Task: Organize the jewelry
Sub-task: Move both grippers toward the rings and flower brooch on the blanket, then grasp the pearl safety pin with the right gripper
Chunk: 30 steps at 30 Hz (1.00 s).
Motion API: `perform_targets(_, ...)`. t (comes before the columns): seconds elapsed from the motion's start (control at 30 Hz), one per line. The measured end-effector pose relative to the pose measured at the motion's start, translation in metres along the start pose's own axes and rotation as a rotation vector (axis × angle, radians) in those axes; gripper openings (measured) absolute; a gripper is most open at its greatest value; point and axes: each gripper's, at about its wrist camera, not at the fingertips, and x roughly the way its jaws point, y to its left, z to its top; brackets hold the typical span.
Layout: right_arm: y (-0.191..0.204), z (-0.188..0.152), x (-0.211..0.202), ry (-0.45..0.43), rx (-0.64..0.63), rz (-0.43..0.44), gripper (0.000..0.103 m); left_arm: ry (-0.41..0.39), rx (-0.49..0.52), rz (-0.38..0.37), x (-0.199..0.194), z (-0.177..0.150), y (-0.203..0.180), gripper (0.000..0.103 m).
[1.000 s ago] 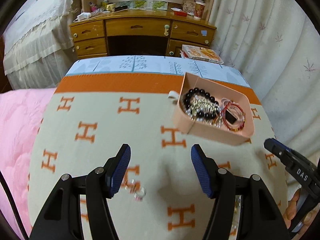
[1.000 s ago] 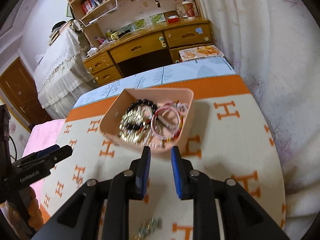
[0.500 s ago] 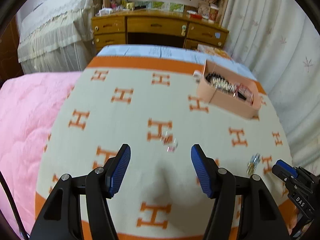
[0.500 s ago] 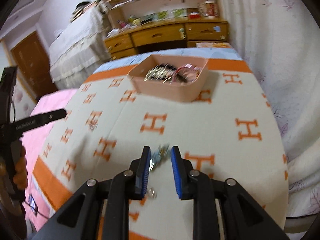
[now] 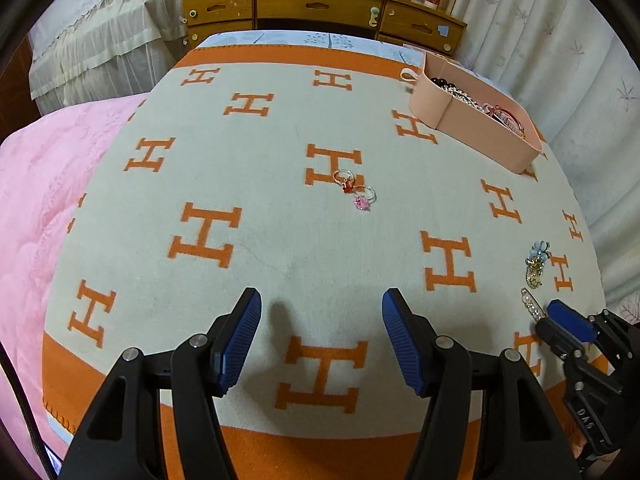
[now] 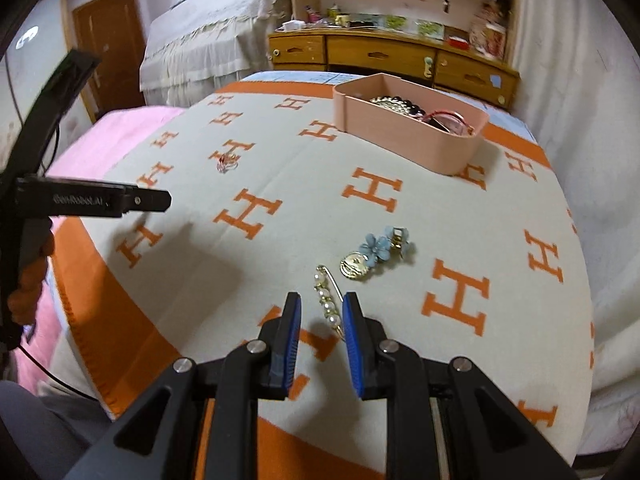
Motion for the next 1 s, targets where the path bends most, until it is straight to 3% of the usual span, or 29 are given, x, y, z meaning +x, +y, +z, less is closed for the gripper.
perform_targets(0.23,0.012,-0.005,0.005,-0.004,-0.125,-0.058,0.022,0.001,-0.016,-0.009,0.004,0.006,0.003,0.061)
perform_targets(0.37,0.003,-0.004,0.005,-0.008,-0.096,-0.035,0.021,0.013,-0.018,-0.023,0.011,0.011,0.0,0.061)
perform_targets(0.5,-0.022,0.0,0.008,0.008,0.028,0.046,0.007,0.023,0.005,-0.041,0.016,0.011,-0.01,0.061)
perform_targets(0.63,-0.048,-0.004,0.007,0.016,0.177,0.148,0.007,0.024,0.068,-0.079,0.017,0.011,-0.037,0.061)
perform_targets(1.0,-0.094,-0.031,-0.017,-0.04,0.415,0.144,0.007,0.031,0.342,-0.184,0.027,0.003,-0.146,0.061)
